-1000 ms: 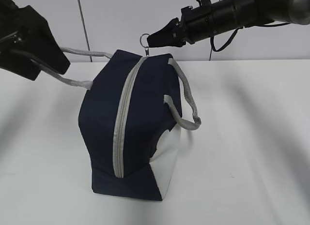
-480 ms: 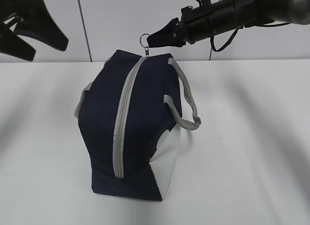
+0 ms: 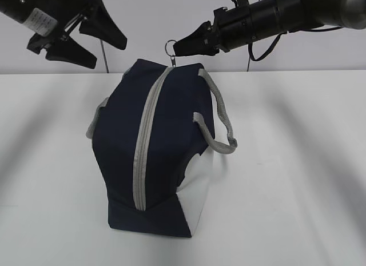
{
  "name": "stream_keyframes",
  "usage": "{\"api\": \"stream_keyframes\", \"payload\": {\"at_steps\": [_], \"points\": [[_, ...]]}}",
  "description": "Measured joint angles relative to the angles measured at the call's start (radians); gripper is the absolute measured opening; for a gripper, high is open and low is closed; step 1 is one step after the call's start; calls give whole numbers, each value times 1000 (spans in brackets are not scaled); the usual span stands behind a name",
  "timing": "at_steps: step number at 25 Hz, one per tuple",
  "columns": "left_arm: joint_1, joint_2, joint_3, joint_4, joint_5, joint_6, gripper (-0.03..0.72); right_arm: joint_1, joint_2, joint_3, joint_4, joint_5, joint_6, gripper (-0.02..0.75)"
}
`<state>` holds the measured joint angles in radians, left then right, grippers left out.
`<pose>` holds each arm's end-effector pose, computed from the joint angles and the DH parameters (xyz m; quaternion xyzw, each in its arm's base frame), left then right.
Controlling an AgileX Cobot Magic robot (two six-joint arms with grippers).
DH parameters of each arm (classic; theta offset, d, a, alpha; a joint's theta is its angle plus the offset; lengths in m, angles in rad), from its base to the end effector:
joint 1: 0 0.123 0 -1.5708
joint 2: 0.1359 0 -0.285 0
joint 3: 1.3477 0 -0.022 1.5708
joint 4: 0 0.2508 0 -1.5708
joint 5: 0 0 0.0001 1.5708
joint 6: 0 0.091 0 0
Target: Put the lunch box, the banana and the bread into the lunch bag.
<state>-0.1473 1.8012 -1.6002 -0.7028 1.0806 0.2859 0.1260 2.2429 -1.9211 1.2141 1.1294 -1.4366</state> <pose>0.3774 -0.1085 0.3167 0.0982 0.9228 -0.3157 0.1980 0.4726 0.1376 0.2460 -0.4410 0.7132 0.3750 0.3952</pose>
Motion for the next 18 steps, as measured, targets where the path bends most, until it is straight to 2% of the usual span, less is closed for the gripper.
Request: {"api": "stream_keyframes", "payload": {"at_steps": [8, 14, 18], "points": [[-1, 191, -216, -77, 61, -24, 574, 0, 0, 0, 0, 0, 0, -16], [-39, 253, -235, -88, 73, -41, 570, 0, 0, 0, 0, -2, 0, -16], [-69, 279, -235, -104, 74, -42, 529, 0, 0, 0, -2, -6, 0, -16]]}}
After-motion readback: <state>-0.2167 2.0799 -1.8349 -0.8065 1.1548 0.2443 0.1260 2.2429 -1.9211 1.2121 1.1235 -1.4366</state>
